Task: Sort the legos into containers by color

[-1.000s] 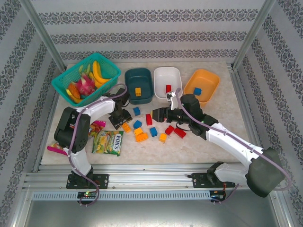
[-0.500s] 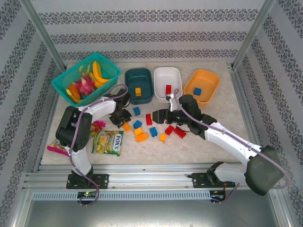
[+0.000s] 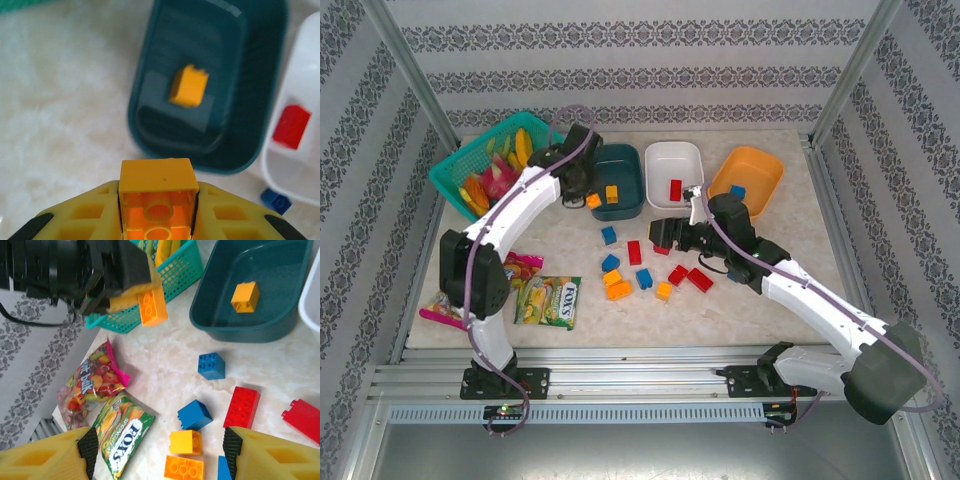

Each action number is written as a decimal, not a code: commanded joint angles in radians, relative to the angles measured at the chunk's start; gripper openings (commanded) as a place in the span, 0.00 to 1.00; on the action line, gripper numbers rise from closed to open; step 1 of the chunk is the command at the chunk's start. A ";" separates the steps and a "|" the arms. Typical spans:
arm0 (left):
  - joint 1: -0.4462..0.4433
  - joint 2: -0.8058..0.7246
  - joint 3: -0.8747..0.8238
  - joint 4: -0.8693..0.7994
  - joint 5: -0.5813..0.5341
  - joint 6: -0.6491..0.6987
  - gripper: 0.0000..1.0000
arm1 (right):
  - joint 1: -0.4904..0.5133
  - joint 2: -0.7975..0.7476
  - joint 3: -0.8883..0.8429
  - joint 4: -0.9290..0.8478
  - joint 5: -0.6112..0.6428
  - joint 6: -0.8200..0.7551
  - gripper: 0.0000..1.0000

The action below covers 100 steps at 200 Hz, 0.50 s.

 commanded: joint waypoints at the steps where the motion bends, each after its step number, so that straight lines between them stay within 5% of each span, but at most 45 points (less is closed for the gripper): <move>1: -0.005 0.136 0.108 -0.063 -0.076 0.152 0.26 | -0.009 0.010 0.043 0.008 0.037 0.003 0.69; 48: 0.001 0.388 0.400 -0.140 -0.138 0.218 0.26 | -0.019 0.008 0.052 -0.020 0.066 -0.004 0.69; 100: 0.001 0.501 0.494 -0.213 -0.168 0.182 0.26 | -0.086 0.008 0.021 0.059 0.073 0.057 0.71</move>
